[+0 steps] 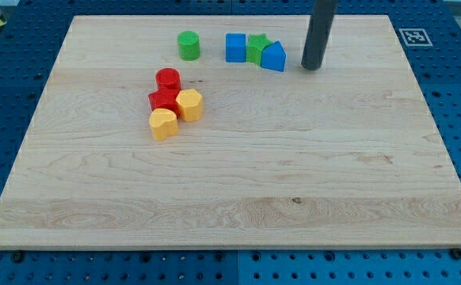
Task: Move blue triangle towards top right
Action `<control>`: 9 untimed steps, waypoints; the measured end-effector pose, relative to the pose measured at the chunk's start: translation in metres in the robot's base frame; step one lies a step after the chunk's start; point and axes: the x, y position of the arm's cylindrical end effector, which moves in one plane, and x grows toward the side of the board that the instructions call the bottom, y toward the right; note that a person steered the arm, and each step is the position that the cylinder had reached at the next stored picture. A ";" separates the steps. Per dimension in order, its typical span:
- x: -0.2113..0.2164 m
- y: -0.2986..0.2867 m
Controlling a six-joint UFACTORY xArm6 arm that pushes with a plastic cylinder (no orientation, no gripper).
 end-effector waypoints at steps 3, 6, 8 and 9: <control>-0.015 -0.105; 0.004 -0.044; 0.004 -0.020; 0.001 -0.019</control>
